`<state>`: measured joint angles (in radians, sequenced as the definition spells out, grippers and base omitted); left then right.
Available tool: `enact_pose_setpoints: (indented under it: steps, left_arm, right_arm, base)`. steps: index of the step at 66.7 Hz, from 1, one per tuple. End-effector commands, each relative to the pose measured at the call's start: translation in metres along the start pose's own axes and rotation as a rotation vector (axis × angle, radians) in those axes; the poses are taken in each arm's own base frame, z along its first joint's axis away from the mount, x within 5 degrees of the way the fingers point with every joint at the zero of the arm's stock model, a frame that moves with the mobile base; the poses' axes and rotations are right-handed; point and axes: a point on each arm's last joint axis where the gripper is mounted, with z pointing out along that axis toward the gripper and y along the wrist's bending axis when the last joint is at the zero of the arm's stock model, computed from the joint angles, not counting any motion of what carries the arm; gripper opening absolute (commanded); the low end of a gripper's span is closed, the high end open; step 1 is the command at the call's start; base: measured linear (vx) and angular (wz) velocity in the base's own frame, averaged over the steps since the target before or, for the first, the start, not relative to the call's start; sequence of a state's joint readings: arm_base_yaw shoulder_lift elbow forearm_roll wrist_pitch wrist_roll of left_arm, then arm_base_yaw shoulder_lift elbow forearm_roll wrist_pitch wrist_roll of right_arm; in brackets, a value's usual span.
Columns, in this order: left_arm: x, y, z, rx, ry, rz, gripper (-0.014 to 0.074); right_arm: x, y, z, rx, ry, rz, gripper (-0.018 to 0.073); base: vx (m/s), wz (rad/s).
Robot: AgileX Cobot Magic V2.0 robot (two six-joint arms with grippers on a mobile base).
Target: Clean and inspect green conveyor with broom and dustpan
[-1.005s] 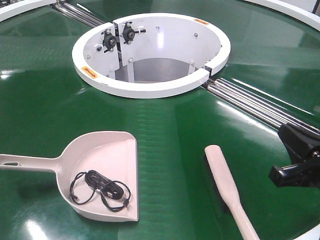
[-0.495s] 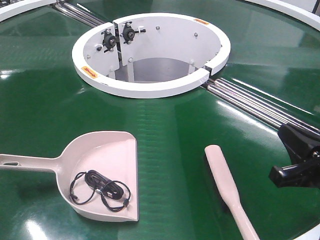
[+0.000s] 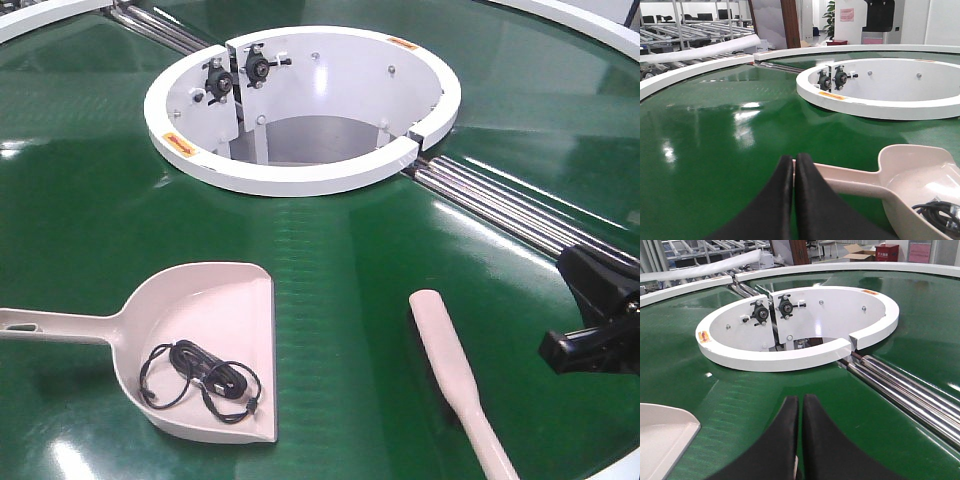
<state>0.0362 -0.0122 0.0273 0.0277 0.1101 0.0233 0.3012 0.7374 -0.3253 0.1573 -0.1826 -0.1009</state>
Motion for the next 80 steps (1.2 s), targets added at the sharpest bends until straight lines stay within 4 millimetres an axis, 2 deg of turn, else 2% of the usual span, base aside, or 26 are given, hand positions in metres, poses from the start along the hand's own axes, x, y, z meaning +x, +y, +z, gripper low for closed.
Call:
enact_pose_setpoints:
  steps: [1, 9, 18, 30, 42, 47, 66, 80]
  left_arm:
    - [0.001, 0.0, 0.0, -0.001, -0.062, -0.012, -0.0022]
    - [0.001, 0.0, 0.0, -0.001, -0.062, -0.012, -0.0022]
    - [0.001, 0.0, 0.0, -0.001, -0.062, -0.012, -0.0022]
    - [0.001, 0.0, 0.0, -0.001, -0.062, -0.012, -0.0022]
    - [0.001, 0.0, 0.0, -0.001, -0.062, -0.012, -0.0022]
    - [0.001, 0.0, 0.0, -0.001, -0.062, -0.012, -0.0022]
    - [0.001, 0.0, 0.0, -0.001, -0.062, -0.012, -0.0022]
    - [0.001, 0.0, 0.0, -0.001, -0.056, -0.012, -0.0022]
  right_arm:
    - [-0.019, -0.001, -0.006, 0.007, -0.119, -0.027, -0.0005]
    - [-0.018, -0.001, -0.02, 0.005, -0.083, -0.103, -0.0005]
    - [-0.014, -0.014, -0.036, 0.11, -0.026, -0.096, -0.0005]
    - [-0.023, -0.024, -0.061, 0.245, -0.117, -0.158, -0.0005]
    - [-0.024, -0.021, -0.076, 0.268, -0.169, -0.199, -0.0005]
    - [-0.013, -0.021, -0.08, 0.273, -0.197, -0.202, -0.0005]
    - [0.075, -0.021, -0.088, 0.289, -0.27, -0.183, -0.0005]
    - [0.083, -0.02, -0.086, 0.268, -0.185, -0.143, -0.0005]
  base:
    - [0.0, 0.0]
    - [0.0, 0.0]
    - [0.0, 0.0]
    - [0.0, 0.0]
    - [0.0, 0.0]
    - [0.0, 0.0]
    - [0.0, 0.0]
    - [0.0, 0.0]
